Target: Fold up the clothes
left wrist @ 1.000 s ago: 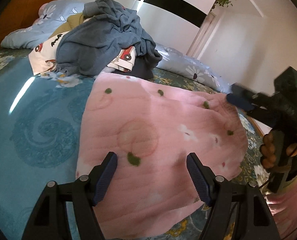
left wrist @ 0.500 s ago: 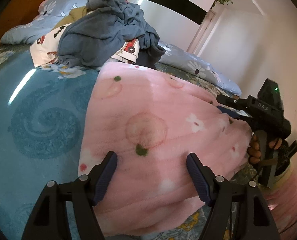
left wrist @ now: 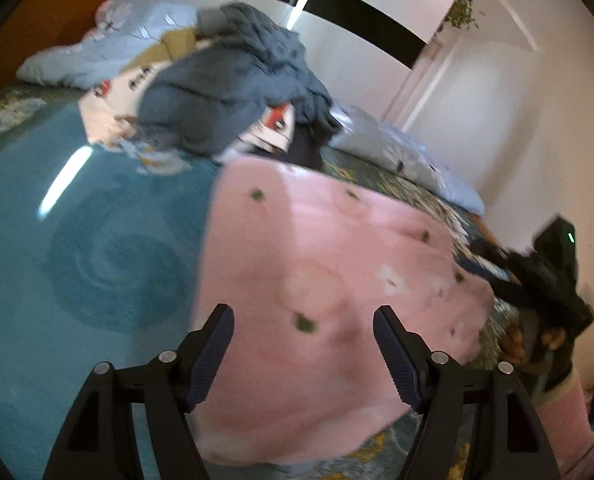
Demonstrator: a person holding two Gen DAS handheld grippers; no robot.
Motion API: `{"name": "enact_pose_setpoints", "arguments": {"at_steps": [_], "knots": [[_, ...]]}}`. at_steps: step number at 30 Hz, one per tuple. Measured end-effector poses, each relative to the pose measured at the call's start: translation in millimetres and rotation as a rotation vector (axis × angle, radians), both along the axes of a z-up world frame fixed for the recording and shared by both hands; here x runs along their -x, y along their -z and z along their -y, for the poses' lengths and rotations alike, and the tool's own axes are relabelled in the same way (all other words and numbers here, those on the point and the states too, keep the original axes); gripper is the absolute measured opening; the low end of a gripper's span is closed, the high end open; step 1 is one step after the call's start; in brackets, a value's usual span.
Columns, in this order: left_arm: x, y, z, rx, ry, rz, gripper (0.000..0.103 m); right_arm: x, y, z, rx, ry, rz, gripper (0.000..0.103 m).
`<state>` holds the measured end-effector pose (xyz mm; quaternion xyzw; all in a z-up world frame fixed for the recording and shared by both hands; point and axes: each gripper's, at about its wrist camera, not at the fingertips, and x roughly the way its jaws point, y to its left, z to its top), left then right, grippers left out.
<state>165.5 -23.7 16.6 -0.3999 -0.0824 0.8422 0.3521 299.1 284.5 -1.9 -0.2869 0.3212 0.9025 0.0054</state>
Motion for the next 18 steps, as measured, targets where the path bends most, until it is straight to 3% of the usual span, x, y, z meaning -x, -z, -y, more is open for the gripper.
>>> {"name": "enact_pose_setpoints", "arguments": {"at_steps": [1,5,7,11,13,18], "knots": [[5.7,2.6,4.4,0.012,-0.027,0.007,0.076,-5.7,1.9,-2.8,0.012,0.013,0.010,0.078],[38.5,28.5,22.2,0.024,-0.118,0.144,0.076,-20.8,20.8,-17.3,0.100,0.052,0.066,0.078],[51.5,41.6,25.7,0.006,-0.119,0.220,0.076,-24.2,32.4,-23.1,0.145,0.070,0.093,0.078],[65.1,49.2,15.1,-0.025,-0.054,0.276,0.077,-21.2,59.0,-32.9,0.344,0.040,0.091,0.078],[71.8,50.1,5.9,-0.023,-0.012,0.286,0.079,-16.8,63.4,-33.4,0.363,0.043,0.088,0.087],[87.1,64.0,-1.7,-0.061,0.051,0.359,0.088,-5.2,60.8,-24.6,0.320,0.017,0.094,0.095]]}}
